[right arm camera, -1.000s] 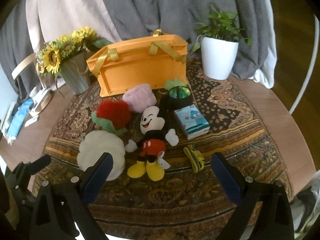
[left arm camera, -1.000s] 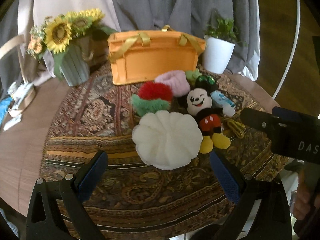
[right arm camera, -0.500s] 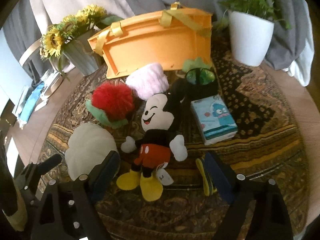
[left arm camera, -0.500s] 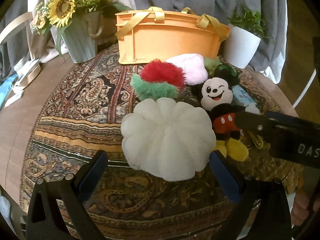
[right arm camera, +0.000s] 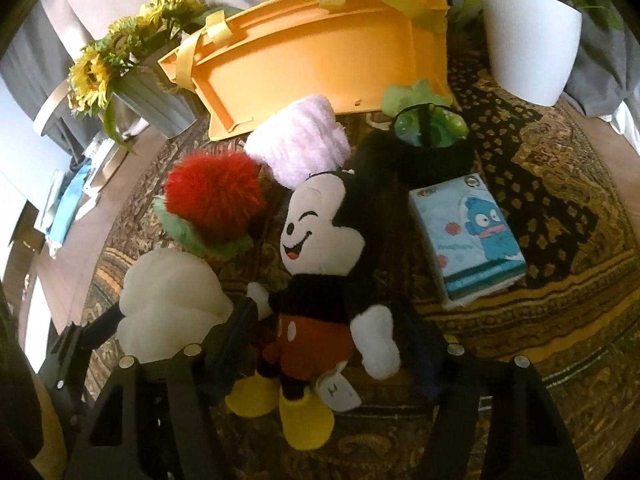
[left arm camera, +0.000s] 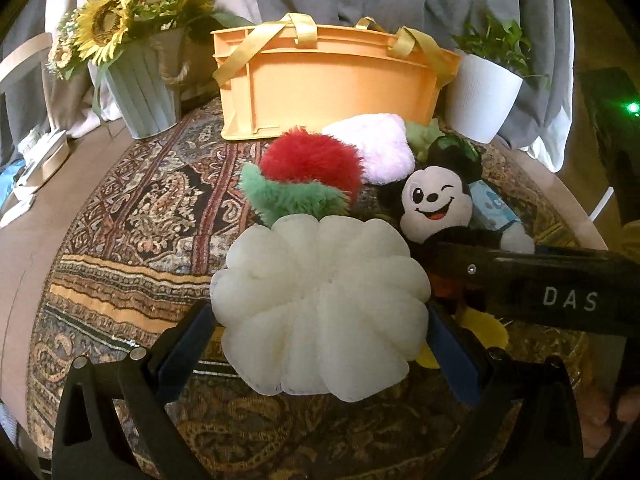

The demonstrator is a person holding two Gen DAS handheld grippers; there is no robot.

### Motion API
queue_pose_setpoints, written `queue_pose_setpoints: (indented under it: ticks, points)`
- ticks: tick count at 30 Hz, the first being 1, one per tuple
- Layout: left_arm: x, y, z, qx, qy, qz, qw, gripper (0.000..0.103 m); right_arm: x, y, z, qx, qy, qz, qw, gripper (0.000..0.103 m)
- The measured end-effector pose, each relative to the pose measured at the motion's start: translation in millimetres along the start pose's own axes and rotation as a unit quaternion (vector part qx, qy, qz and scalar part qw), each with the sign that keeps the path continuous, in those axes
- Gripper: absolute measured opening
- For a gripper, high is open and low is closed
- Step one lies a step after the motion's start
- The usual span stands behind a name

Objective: Organize soft objects
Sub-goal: 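Grasp the white pumpkin plush with the left tool while the right tool grasps the Mickey plush, then lift the pumpkin plush with the left tool while the right tool lifts Mickey toward the crate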

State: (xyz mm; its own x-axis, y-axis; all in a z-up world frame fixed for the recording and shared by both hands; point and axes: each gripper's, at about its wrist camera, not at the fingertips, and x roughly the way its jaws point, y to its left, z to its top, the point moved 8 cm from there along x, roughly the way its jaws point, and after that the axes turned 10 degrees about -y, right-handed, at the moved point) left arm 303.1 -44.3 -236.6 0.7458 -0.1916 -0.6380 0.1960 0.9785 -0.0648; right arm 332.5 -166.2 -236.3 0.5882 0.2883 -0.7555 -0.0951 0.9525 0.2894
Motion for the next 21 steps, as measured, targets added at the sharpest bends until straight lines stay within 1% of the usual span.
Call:
queue_pose_setpoints:
  ticks: [2,4,6,8,10,13,17,21]
  points:
    - [1,0,1,0.002,-0.004,-0.001,1.0000,0.101,5,0,0,0.002,0.004,0.002,1.000,0.064]
    - [2,0,2,0.007,-0.008,-0.005,0.9999,0.097,9,1,-1,0.004,0.008,0.002,1.000,0.060]
    - [1,0,3,0.016,-0.014,-0.008,0.9997,0.092,12,1,-3,0.004,0.012,0.004,1.000,0.048]
    - [-2,-1,3,0.023,-0.018,-0.008,0.9996,0.088,13,2,-5,0.004,0.015,0.007,1.000,0.042]
    - [-5,-1,2,0.022,-0.019,-0.009,0.9995,0.084,12,2,-5,0.006,0.015,0.007,1.000,0.041]
    - [-9,2,2,0.011,-0.020,-0.010,0.9997,0.082,8,2,-5,0.008,0.010,0.005,1.000,0.040]
    - [-15,7,5,-0.002,-0.024,-0.009,0.9997,0.080,-6,4,0,0.009,-0.003,0.003,1.000,0.040]
    - [-24,11,13,-0.007,-0.036,-0.010,0.9993,0.078,-22,10,7,0.003,-0.021,0.000,1.000,0.039]
